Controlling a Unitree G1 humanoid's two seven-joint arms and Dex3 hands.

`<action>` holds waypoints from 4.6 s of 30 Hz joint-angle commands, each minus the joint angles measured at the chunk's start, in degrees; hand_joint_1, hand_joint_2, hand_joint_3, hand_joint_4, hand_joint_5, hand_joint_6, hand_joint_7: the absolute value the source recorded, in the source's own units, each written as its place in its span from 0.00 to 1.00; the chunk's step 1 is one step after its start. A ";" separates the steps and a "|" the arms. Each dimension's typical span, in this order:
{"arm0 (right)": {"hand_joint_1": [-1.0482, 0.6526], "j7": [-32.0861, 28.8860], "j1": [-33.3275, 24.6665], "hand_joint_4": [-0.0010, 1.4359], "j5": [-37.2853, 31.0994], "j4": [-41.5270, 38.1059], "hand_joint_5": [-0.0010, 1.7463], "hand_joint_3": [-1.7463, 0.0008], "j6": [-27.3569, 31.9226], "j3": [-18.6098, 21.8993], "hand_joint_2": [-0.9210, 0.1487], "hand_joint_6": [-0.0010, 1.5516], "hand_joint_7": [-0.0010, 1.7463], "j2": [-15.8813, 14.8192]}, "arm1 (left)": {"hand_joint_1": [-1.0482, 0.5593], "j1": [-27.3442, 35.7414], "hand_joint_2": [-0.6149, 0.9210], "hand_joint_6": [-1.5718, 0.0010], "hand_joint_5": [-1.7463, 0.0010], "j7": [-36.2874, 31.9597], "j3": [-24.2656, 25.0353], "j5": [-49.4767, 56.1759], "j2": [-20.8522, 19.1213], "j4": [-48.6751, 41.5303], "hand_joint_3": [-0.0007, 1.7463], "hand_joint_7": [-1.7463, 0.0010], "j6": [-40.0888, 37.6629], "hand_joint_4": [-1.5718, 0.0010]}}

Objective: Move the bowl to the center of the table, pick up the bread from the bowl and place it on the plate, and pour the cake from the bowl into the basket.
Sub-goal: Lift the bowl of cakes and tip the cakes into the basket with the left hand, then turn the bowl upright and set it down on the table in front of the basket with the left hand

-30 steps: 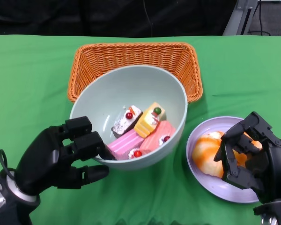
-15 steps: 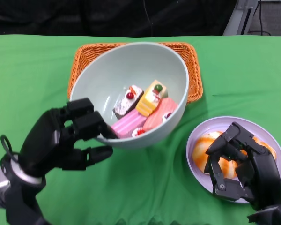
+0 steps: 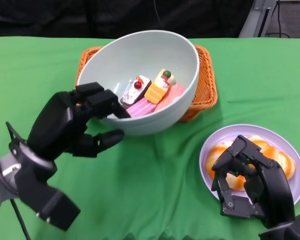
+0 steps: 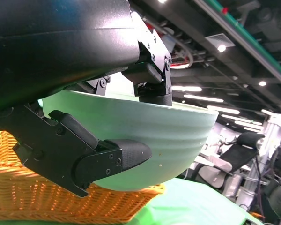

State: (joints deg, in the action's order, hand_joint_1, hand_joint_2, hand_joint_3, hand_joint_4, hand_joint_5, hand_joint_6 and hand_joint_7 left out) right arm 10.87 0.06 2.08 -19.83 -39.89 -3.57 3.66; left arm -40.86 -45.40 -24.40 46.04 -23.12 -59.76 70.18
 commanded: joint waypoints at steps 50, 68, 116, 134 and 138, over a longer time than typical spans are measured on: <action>0.63 0.40 2.10 0.59 -2.38 -7.88 1.00 0.21 -4.25 -1.49 0.44 0.38 0.94 -1.60 | 0.55 -17.86 0.86 0.62 0.00 30.99 13.80 -23.57 20.76 -13.35 0.54 0.09 -23.71 0.54; 0.62 -0.81 3.75 0.59 -3.70 -11.72 1.00 0.21 -7.12 -1.54 0.45 0.38 0.94 -1.57 | 0.53 -21.67 0.99 0.64 0.00 52.80 30.69 -45.85 29.70 -12.82 0.30 0.10 -35.23 0.58; 0.57 -2.18 5.46 0.60 -7.22 -15.64 1.00 0.25 -10.37 -2.36 0.44 0.42 0.94 -2.69 | 0.55 -30.50 1.00 0.65 0.00 57.57 68.46 -91.03 32.93 -13.64 0.27 0.00 -82.13 0.53; 0.58 -2.56 6.11 0.61 -7.48 -17.17 1.00 0.25 -11.48 -2.40 0.45 0.43 0.95 -2.74 | 0.55 -30.53 1.00 0.65 0.00 56.38 68.23 -90.73 33.36 -13.04 0.26 0.00 -81.28 0.53; 0.57 -2.49 5.92 0.61 -6.97 -16.93 1.00 0.24 -11.11 -2.41 0.45 0.42 0.95 -2.43 | 0.52 -30.54 1.00 0.66 0.00 56.87 67.03 -90.17 32.84 -12.73 0.30 0.00 -81.51 0.52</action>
State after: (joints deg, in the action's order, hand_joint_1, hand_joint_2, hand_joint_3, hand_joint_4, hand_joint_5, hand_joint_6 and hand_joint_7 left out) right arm 8.45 6.00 -5.56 -37.04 -51.31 -6.02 1.61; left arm -69.43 9.90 43.08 -44.48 10.27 -73.42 -11.08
